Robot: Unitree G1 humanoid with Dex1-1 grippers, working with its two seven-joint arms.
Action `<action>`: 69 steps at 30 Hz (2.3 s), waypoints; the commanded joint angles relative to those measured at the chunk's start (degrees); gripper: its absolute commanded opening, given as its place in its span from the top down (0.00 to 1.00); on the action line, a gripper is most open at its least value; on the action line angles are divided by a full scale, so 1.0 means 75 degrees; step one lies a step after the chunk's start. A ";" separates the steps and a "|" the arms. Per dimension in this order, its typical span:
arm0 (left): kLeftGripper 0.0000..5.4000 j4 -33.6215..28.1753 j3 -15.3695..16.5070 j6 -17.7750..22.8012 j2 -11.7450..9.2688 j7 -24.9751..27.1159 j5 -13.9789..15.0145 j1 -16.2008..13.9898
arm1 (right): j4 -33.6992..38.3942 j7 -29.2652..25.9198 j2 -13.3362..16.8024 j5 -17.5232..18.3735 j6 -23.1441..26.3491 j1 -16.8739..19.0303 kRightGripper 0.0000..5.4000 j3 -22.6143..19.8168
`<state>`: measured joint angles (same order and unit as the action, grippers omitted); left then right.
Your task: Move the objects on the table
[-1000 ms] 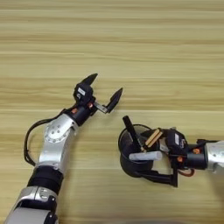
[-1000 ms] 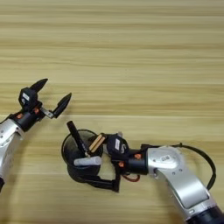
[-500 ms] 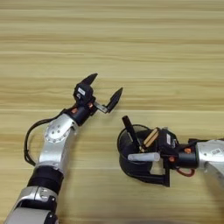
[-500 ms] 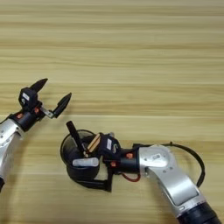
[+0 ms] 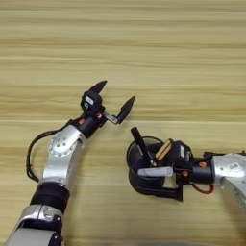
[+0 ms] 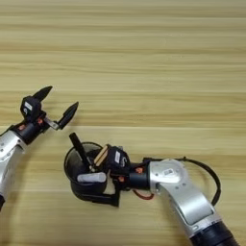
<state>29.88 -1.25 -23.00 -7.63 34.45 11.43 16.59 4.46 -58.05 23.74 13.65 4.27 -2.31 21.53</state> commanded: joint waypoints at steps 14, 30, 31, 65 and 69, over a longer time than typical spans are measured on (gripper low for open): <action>0.00 0.0108 0.0021 -0.0124 -0.0013 -0.0030 -0.0098 0.0086 | 0.0454 0.0244 0.0012 0.0664 0.0142 -0.0483 0.14 -0.1115; 0.00 0.0199 0.0072 -0.0168 -0.0041 -0.0011 -0.0096 0.0137 | -0.1136 0.0679 0.0668 0.0879 -0.0186 -0.0895 0.14 -0.3151; 0.00 0.0202 0.0072 -0.0169 -0.0043 -0.0010 -0.0098 0.0140 | -0.1365 0.0700 0.0697 0.0827 -0.0256 -0.0939 0.14 -0.3214; 0.00 0.0207 0.0073 -0.0174 -0.0043 -0.0006 -0.0097 0.0142 | -0.3960 0.0837 0.0448 -0.0160 -0.1701 -0.1437 0.00 -0.3027; 0.00 0.0210 0.0072 -0.0175 -0.0041 -0.0006 -0.0098 0.0144 | -0.4008 0.0820 0.0480 -0.0156 -0.1720 -0.1439 0.00 -0.3053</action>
<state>31.15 -0.73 -23.73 -7.68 34.42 11.43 16.92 -25.20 -51.69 27.07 12.61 -8.47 -13.04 -1.12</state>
